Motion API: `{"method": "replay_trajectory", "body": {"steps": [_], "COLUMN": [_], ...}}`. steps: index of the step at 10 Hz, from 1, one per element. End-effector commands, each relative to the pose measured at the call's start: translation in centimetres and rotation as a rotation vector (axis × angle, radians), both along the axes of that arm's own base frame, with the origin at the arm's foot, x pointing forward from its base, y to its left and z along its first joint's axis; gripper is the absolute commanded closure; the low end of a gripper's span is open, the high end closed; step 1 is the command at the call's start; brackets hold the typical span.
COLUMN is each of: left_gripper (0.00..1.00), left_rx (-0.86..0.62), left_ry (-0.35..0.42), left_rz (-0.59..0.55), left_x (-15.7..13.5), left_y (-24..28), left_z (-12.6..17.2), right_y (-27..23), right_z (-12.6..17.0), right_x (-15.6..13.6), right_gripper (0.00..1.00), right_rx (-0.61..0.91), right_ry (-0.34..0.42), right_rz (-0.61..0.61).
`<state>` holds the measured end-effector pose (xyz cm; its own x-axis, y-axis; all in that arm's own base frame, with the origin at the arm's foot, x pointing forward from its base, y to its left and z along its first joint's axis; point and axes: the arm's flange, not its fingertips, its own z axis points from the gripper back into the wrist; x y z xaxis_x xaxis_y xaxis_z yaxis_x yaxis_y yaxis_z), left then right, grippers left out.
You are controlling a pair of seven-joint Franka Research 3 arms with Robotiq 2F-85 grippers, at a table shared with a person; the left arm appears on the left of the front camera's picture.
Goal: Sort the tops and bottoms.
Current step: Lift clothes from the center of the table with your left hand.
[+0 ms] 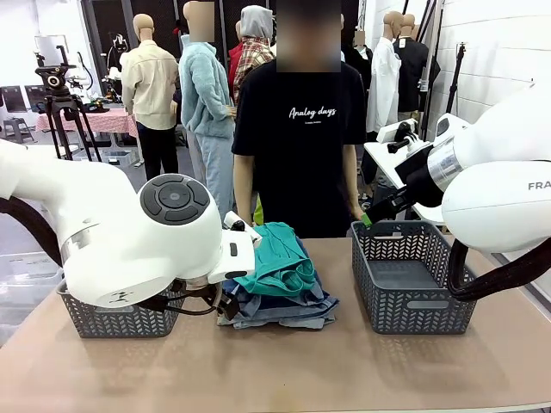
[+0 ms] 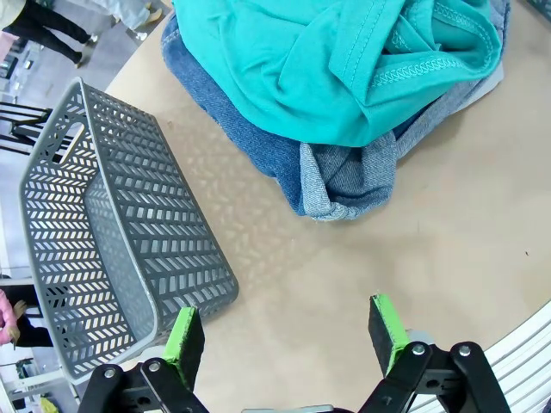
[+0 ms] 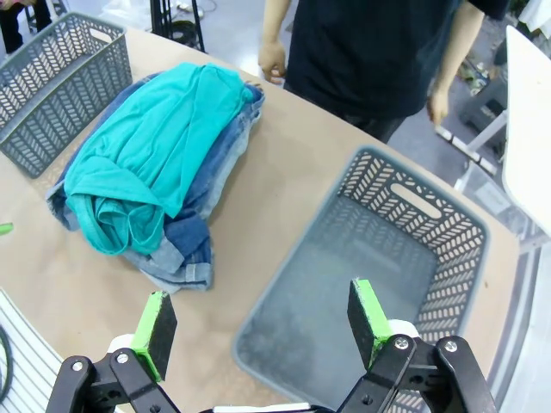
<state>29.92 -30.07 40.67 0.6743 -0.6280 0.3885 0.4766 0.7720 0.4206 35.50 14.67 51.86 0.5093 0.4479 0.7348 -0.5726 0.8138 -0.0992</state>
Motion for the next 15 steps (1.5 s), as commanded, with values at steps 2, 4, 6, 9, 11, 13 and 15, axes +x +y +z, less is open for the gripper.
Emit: {"method": "replay_trajectory", "body": {"steps": [2,4,6,9,11,13,15], "left_gripper": [0.00,0.00,0.00,0.00,0.00,0.00,0.00], "left_rx": [0.011,0.011,0.007,0.021,0.072,0.055,0.076], "left_ry": [0.005,0.005,-0.026,-0.076,-0.100,-0.104,-0.103], "left_rz": [-0.010,-0.010,0.028,0.128,0.182,0.172,0.158], "left_x": [0.1,0.1,-0.9,-4.8,-7.5,-8.7,-8.1], "left_y": [0.1,0.1,-0.7,-2.2,-2.2,-3.0,-2.9], "left_z": [0.1,0.1,-0.5,-0.6,-0.2,0.0,0.1], "right_y": [-0.8,-1.4,-2.4,-3.9,-4.6,-4.9,-4.4], "right_z": [0.1,0.0,0.6,0.7,0.5,0.2,1.6], "right_x": [-0.5,-1.1,-1.5,-1.8,-2.0,-1.3,-0.6], "right_gripper": [0.00,0.00,0.00,0.00,0.00,0.00,0.00], "right_rx": [-0.001,0.003,0.001,0.022,0.031,0.045,0.016], "right_ry": [0.043,0.058,0.048,0.064,0.080,0.097,0.062], "right_rz": [-0.004,-0.023,-0.054,-0.082,-0.097,-0.097,-0.095]}}
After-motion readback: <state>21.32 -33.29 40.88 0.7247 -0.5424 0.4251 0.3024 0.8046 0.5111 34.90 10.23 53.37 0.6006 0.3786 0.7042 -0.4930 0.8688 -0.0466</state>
